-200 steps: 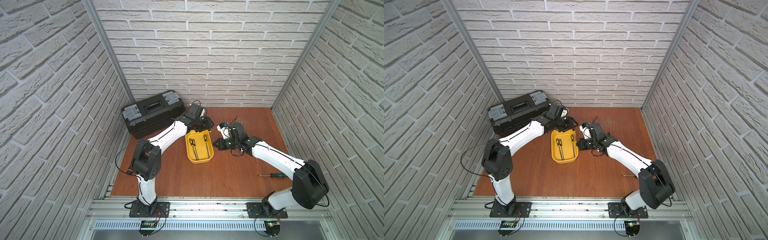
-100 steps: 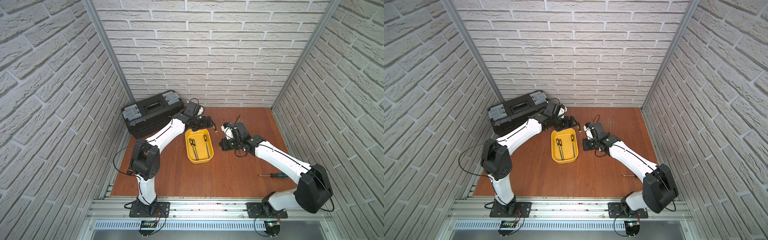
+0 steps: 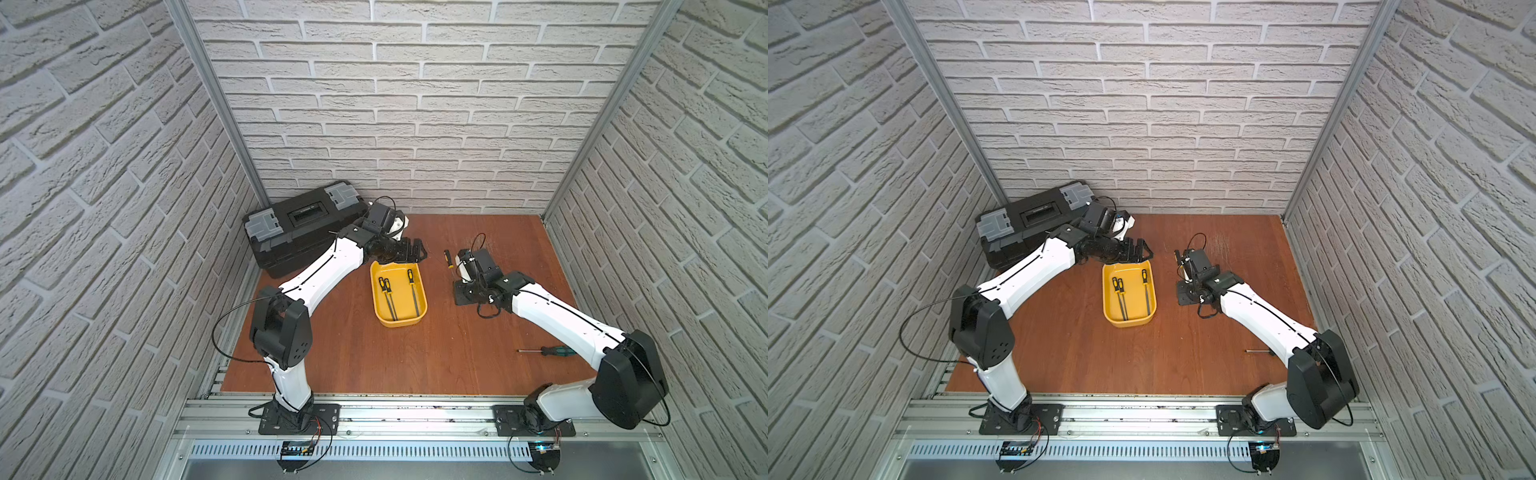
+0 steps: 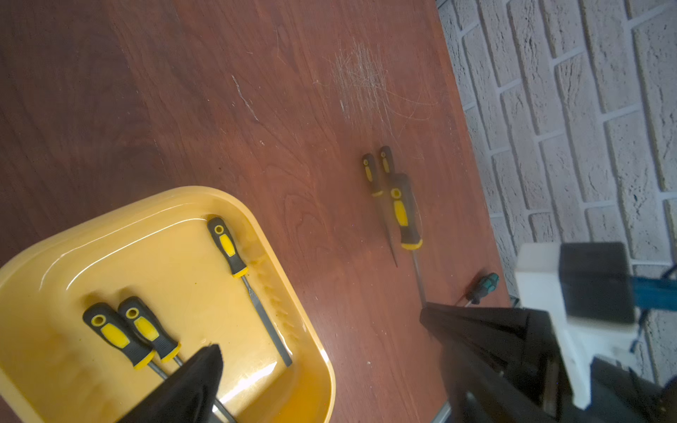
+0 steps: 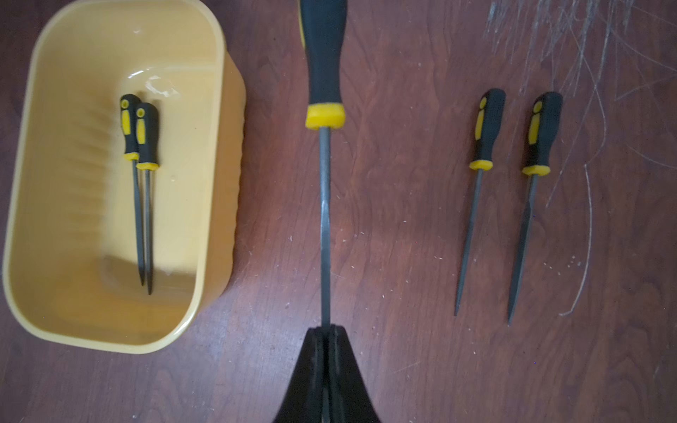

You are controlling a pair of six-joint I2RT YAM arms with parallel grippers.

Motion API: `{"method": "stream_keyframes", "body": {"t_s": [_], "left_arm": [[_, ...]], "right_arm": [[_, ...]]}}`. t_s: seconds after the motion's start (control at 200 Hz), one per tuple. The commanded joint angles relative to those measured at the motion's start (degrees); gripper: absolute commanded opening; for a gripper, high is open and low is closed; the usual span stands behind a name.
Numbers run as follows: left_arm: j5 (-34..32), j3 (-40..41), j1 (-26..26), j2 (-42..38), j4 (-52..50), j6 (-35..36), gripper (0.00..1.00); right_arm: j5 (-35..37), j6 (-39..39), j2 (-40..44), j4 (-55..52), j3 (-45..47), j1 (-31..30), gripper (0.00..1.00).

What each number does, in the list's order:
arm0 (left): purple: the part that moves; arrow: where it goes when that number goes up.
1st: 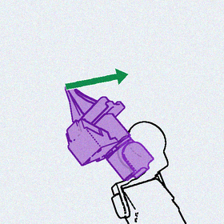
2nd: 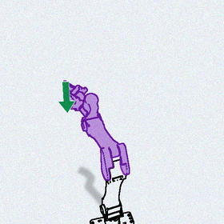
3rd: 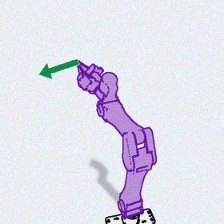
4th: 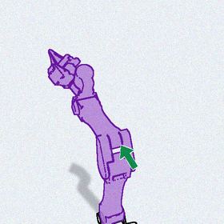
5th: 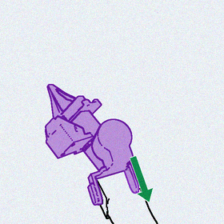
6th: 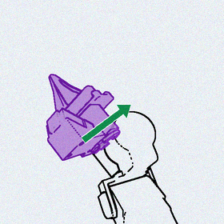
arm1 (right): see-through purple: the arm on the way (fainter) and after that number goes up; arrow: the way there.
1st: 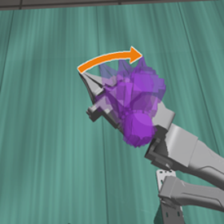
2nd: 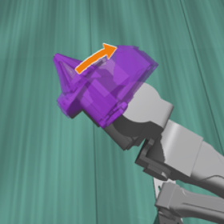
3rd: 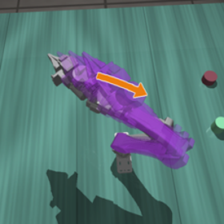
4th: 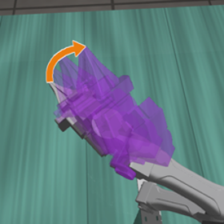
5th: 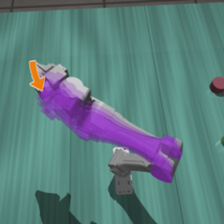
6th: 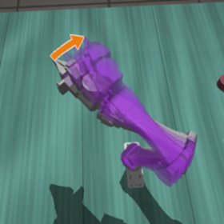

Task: Take the file tool out of the storage box
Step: Place the file tool at the center of the board.

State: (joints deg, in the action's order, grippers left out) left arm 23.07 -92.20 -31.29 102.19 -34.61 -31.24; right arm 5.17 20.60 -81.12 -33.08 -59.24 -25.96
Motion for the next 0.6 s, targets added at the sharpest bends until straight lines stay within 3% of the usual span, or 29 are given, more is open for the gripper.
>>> {"method": "stream_keyframes", "body": {"t_s": [0.0, 0.595], "left_arm": [[2.07, 2.73, 0.27, -2.4, 0.04, 2.57, 0.98], [2.85, 6.22, 0.22, -4.1, 2.38, 2.46, 0.99]], "right_arm": [[2.39, 0.17, -0.7, -0.23, 1.49, 1.54, 0.03], [-0.55, 0.71, -8.98, 3.49, 2.73, 6.52, 0.03]]}}
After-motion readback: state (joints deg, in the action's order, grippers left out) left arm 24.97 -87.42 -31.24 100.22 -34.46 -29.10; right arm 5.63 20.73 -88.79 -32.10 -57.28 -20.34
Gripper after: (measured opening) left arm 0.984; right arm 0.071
